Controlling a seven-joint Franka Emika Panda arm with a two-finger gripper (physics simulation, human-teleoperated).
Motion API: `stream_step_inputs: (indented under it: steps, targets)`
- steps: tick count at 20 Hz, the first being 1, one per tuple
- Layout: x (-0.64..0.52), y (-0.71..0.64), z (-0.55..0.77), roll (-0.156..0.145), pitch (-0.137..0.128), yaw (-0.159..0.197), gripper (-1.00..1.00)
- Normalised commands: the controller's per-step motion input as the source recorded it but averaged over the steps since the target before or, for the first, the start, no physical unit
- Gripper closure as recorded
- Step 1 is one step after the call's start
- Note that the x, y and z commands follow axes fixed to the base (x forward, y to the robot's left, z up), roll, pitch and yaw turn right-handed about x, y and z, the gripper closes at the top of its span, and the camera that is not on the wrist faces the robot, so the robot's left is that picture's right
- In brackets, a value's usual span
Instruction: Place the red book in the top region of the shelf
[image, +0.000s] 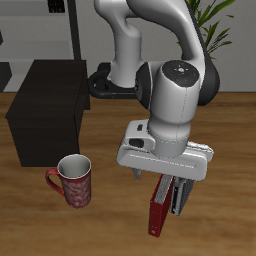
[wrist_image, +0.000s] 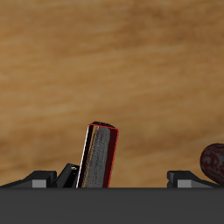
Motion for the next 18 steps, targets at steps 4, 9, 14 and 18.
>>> stream_step_inputs:
  steps: [4, 9, 14, 18]
  targets:
    - [-0.02, 0.03, -0.27, 0.010, 0.041, 0.003, -1.00]
    - [0.03, -0.02, -0.36, -0.007, 0.072, -0.041, -1.00]
    - [0.05, 0.00, -0.27, 0.015, 0.033, -0.010, 1.00]
    - [0.01, 0.07, -0.23, 0.028, 0.035, -0.023, 1.00]
